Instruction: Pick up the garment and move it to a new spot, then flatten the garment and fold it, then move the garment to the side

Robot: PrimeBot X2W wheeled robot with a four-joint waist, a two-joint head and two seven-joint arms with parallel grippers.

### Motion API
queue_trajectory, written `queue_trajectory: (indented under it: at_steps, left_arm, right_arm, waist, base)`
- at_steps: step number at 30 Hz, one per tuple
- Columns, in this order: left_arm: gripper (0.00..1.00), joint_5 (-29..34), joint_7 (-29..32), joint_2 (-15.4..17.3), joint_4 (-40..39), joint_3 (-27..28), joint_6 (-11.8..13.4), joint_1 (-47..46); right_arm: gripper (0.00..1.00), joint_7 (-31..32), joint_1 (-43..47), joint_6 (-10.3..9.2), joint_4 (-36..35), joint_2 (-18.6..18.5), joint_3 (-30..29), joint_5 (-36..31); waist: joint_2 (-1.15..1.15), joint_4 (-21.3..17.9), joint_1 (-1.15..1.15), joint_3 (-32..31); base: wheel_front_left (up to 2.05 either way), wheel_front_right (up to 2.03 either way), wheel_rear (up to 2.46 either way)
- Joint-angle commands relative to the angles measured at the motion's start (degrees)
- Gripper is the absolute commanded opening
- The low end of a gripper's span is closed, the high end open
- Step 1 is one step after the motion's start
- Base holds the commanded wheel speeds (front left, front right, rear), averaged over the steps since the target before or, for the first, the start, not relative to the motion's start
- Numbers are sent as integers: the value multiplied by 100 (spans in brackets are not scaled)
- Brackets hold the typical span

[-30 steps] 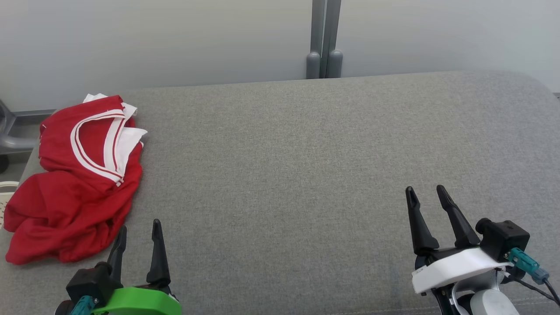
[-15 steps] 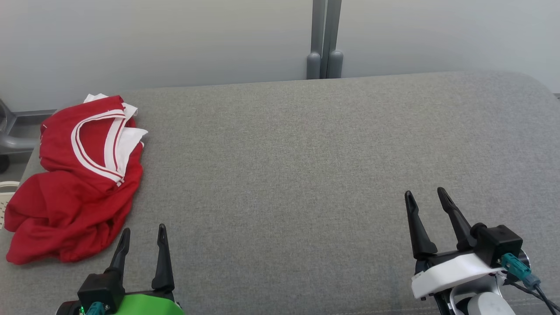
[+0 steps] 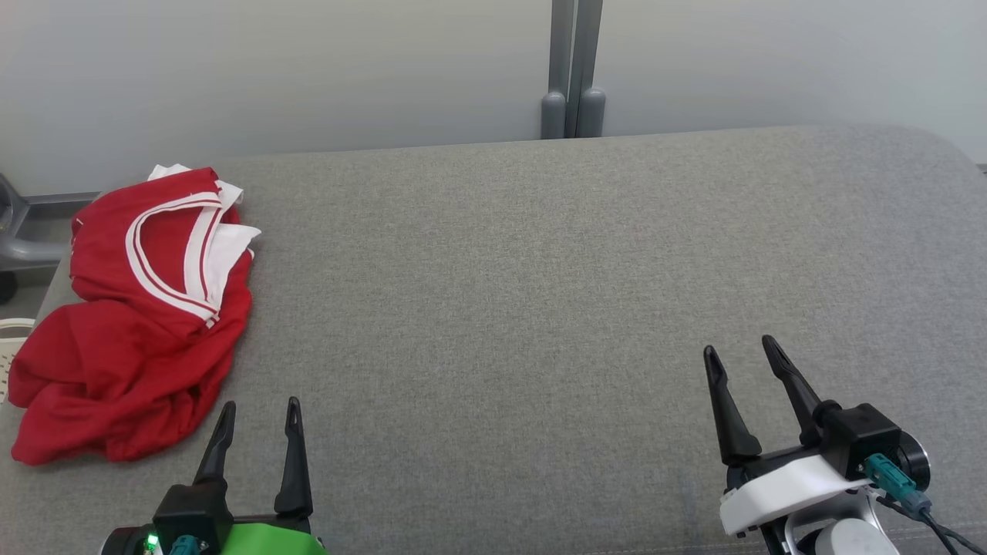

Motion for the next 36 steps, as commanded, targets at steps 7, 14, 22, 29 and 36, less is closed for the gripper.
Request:
queue_trajectory:
  at_steps: [7, 14, 22, 29, 36]
  left_arm:
    - [100, 226, -62, -31, 54, 5, -7, 50]
    - [100, 187, -62, -42, 83, 35, -36, 20]
    - [100, 215, -62, -44, 109, 56, -45, -13]
    - [100, 260, -62, -44, 81, 67, -48, -7]
    - [100, 269, -62, -45, 84, 83, -76, -56]
  right_arm:
    - [100, -98, -37, 2, -8, -32, 6, -216]
    - [100, -98, -46, 2, -8, -31, -20, -209]
    - [100, -98, -59, 2, -15, -31, -32, -238]
    - [100, -98, -47, 2, -43, -31, -53, -256]
    - [100, -98, -12, 2, -89, -31, -85, -271]
  waist:
    - [0, 5, 0, -4]
    - [0, 6, 0, 6]
    - [0, 10, 0, 17]
    - [0, 14, 0, 31]
    - [0, 101, 0, 85]
  base:
    - [0, 0, 0]
    - [0, 0, 0]
    - [0, 0, 0]
    - [0, 0, 0]
    - [0, 0, 0]
